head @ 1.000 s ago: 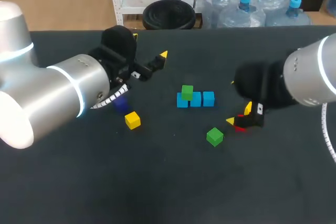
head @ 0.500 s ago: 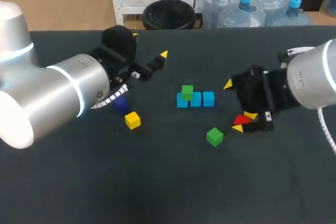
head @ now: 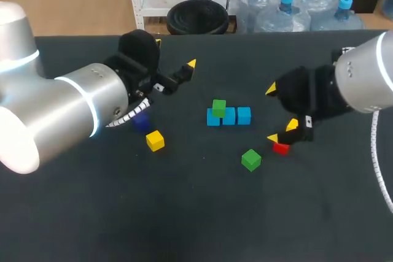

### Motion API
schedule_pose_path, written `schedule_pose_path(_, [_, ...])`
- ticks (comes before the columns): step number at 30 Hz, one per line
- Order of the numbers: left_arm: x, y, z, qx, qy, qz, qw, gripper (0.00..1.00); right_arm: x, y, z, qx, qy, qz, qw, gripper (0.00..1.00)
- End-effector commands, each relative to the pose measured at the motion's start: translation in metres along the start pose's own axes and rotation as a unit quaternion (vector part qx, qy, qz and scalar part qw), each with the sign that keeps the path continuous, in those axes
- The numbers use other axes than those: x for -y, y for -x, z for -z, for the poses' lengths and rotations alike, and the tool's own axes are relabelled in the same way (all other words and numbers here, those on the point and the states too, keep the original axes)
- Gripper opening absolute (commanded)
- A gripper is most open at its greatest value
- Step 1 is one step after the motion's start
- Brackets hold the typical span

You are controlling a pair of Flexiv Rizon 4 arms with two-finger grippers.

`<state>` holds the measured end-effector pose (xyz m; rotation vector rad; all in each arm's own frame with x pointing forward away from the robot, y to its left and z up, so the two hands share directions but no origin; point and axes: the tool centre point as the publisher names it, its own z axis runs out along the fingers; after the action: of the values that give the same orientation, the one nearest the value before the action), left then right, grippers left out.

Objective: Place the blue cubes, place green cubes on the blue cubes, place the yellow cubes on the green cubes, then place the red cubes on the yellow cubes, and place purple cube on the red cubes.

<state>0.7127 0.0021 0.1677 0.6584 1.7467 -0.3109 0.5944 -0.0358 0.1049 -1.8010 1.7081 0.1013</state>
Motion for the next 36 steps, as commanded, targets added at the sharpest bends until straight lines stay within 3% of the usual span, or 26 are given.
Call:
schedule_pose_path(1, [-0.002,0.002,-0.002,-0.003,-0.003,0.000,1.000,1.00,0.008,0.000,0.009,-0.016,0.067,0.027,0.997,1.00])
schedule_pose_path(3, [-0.002,0.002,-0.002,-0.003,-0.003,0.000,1.000,1.00,0.015,0.002,0.022,-0.056,0.099,0.072,0.991,1.00])
schedule_pose_path(4, [-0.002,0.002,-0.002,-0.003,-0.003,0.000,1.000,1.00,0.017,0.006,0.028,-0.078,0.125,0.109,0.983,1.00])
schedule_pose_path(7, [-0.002,0.002,-0.002,-0.003,-0.003,0.000,1.000,1.00,0.027,0.018,0.048,-0.115,0.153,0.191,0.963,1.00])
schedule_pose_path(10, [-0.002,0.002,-0.002,-0.003,-0.003,0.000,1.000,1.00,0.035,0.033,0.066,-0.125,0.160,0.234,0.951,1.00])
schedule_pose_path(13, [-0.002,0.002,-0.002,-0.003,-0.003,0.000,1.000,1.00,0.039,0.046,0.075,-0.146,0.189,0.275,0.931,1.00])
schedule_pose_path(19, [-0.002,0.002,-0.002,-0.003,-0.003,0.000,1.000,1.00,0.037,0.054,0.085,-0.178,0.259,0.332,0.889,1.00])
schedule_pose_path(20, [-0.002,0.002,-0.002,-0.003,-0.003,0.000,1.000,1.00,0.037,0.054,0.088,-0.179,0.264,0.334,0.887,1.00])
schedule_pose_path(24, [-0.002,0.002,-0.002,-0.003,-0.003,0.000,1.000,1.00,0.042,0.048,0.098,-0.195,0.252,0.324,0.891,1.00])
schedule_pose_path(28, [-0.002,0.002,-0.002,-0.003,-0.003,0.000,1.000,1.00,0.058,0.068,0.097,-0.174,0.175,0.314,0.917,1.00])
schedule_pose_path(36, [-0.002,0.002,-0.002,-0.003,-0.003,0.000,1.000,1.00,0.058,0.068,0.097,-0.174,0.175,0.314,0.917,1.00])
